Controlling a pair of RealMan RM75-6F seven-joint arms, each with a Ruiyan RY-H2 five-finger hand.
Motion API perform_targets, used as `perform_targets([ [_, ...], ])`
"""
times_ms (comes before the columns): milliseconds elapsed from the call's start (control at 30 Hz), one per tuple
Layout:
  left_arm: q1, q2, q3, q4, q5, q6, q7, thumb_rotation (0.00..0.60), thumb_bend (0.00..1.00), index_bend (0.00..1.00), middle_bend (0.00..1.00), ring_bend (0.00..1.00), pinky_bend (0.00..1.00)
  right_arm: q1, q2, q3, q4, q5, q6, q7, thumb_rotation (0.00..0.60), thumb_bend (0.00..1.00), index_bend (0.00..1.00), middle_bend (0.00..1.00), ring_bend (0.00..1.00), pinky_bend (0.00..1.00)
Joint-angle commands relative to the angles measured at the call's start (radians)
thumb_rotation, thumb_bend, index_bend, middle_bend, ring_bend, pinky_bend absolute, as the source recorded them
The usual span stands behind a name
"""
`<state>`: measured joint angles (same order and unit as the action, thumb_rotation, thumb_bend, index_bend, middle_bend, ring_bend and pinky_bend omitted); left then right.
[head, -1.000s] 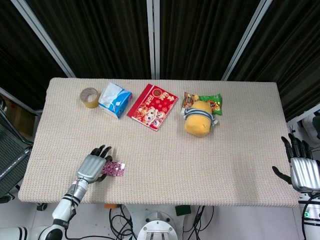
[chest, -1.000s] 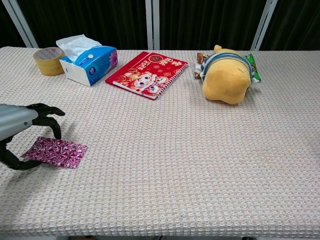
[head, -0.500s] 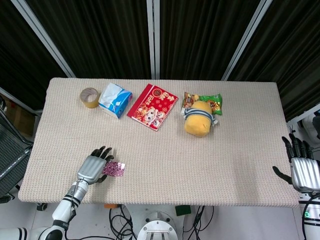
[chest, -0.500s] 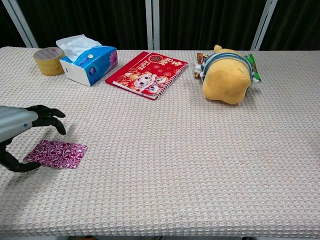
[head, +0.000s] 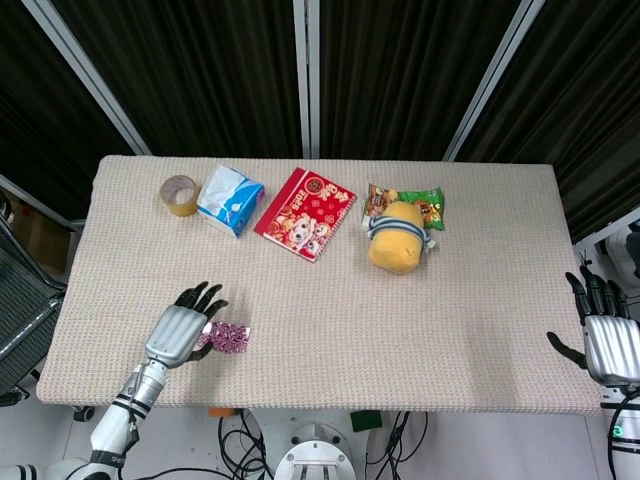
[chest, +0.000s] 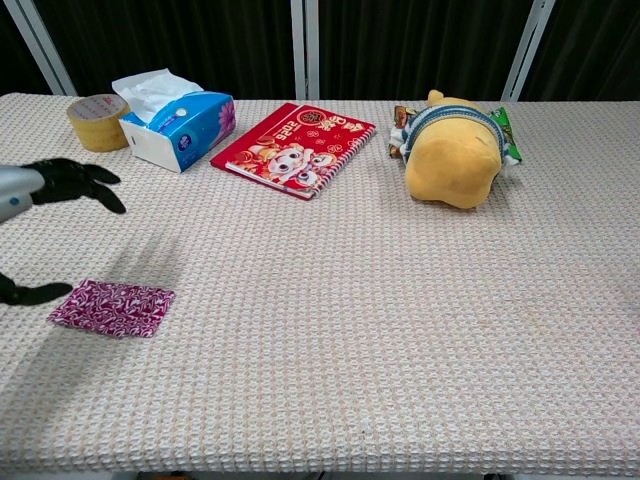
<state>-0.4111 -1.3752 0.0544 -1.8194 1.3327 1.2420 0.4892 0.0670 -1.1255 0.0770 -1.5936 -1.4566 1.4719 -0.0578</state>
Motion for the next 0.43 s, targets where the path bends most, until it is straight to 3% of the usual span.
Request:
perform_targets([
  [33, 0.069, 0.068, 0.007, 0.153, 0.209, 0.182, -0.208, 0.491, 0.23, 0.16, 0.06, 0.00, 0.15, -0.003, 0.003, -0.011, 0.019, -0.016, 0.002, 0.011, 0.600, 0.47, 0.00, 0.00, 0.00, 0.00],
  [133, 0.121, 0.110, 0.008, 0.209, 0.219, 0.261, -0.283, 0.268, 0.21, 0.12, 0.05, 0.00, 0.15, -0.010, 0.001, -0.022, 0.041, -0.025, 0.005, 0.020, 0.600, 0.47, 0.00, 0.00, 0.00, 0.00],
  [233, 0.176, 0.158, 0.007, 0.224, 0.198, 0.323, -0.296, 0.116, 0.19, 0.11, 0.03, 0.00, 0.15, -0.017, 0.000, -0.032, 0.057, -0.029, 0.005, 0.025, 0.600, 0.47, 0.00, 0.00, 0.00, 0.00],
  [433, 0.251, 0.230, 0.011, 0.212, 0.189, 0.390, -0.349, 0.082, 0.19, 0.11, 0.03, 0.00, 0.15, -0.029, -0.006, -0.048, 0.088, -0.036, 0.005, 0.033, 0.600, 0.47, 0.00, 0.00, 0.00, 0.00],
])
